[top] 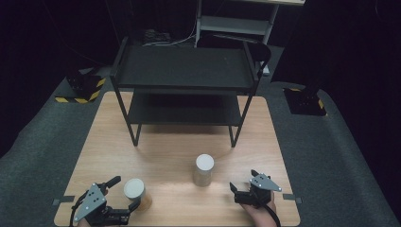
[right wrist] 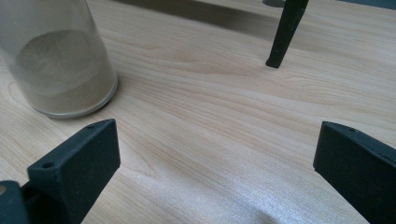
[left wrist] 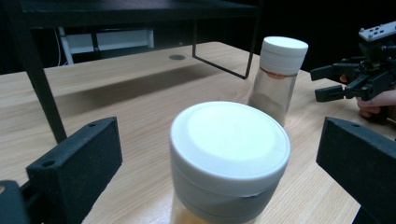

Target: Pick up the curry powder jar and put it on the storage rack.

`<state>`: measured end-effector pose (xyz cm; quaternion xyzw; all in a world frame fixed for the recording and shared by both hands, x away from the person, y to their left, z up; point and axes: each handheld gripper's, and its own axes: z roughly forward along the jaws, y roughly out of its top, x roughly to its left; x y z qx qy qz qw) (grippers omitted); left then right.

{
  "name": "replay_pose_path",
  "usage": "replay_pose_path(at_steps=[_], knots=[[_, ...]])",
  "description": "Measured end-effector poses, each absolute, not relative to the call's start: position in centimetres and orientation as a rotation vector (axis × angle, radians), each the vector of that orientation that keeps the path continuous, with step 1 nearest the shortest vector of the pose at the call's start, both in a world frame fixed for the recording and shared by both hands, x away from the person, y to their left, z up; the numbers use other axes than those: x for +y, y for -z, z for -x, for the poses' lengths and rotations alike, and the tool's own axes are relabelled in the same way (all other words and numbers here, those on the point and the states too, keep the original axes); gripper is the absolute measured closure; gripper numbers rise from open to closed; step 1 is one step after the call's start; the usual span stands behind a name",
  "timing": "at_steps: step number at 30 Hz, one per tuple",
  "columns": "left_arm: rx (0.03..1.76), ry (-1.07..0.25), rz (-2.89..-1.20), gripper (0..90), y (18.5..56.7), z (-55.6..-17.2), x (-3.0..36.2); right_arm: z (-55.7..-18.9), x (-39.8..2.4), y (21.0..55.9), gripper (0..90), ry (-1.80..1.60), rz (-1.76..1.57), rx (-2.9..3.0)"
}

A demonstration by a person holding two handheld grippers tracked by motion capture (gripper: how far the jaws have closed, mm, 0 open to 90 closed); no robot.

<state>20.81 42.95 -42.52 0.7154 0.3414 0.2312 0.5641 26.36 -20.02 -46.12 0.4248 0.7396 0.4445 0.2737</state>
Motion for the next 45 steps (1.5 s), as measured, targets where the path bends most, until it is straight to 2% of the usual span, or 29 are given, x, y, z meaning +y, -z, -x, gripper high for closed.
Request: replay_pose_path(at_steps=[7,16,31,45], knots=[[0.796,-0.527,-1.685,2.8,43.1,-21.0,42.5,-26.3,-20.1,46.1,0.1,-1.196,-1.144,1.99],[0.784,-0.533,-1.677,17.2,43.6,-20.9,42.6,-26.4,-20.1,46.0,0.1,-1.188,-1.146,1.993],[0.789,-0.583,-1.682,32.1,43.7,-20.4,42.3,-26.4,-19.9,45.9,0.1,-1.166,-1.152,2.0],[0.781,-0.606,-1.681,33.8,43.8,-20.2,42.2,-26.4,-19.9,45.8,0.1,-1.16,-1.158,2.0]])
